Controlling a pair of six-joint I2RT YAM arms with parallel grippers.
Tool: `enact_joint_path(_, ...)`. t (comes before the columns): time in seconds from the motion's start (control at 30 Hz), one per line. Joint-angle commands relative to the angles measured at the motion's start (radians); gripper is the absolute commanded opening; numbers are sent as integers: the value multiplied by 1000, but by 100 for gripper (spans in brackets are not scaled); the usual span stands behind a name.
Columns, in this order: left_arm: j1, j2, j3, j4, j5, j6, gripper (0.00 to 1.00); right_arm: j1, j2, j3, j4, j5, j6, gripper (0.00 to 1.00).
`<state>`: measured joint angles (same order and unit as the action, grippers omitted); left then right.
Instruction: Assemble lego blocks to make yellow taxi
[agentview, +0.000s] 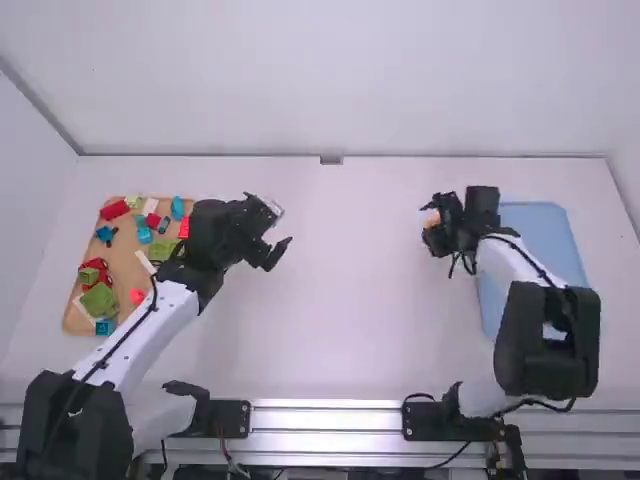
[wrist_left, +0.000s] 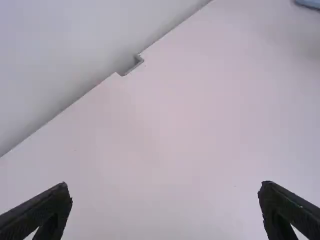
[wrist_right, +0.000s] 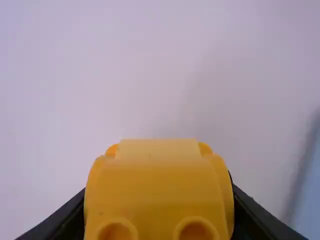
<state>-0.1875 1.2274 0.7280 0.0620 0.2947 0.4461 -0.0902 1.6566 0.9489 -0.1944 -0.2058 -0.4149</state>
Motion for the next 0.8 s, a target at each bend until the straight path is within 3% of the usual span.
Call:
enact_joint_path(0.0,-1,-10,-4,-4,18,23,99,-93,-10,18,0,50,83,38)
enact_joint_path(0.17,-2,-10,-4,-4,-26,23,99,-270,11,-4,88,48,177,42)
enact_joint_path(0.37,-2,-10,-4,-3,-23,23,99,-389,89,-32,181,42,239,45)
enact_joint_path(0.63,-2,-10,-4,11,-27,23,99,-406,152,-32,195,49,232,46)
enact_joint_path(0.77,-2,-10,-4,19,-42,23,99,-409,156,-33,192,51,232,58)
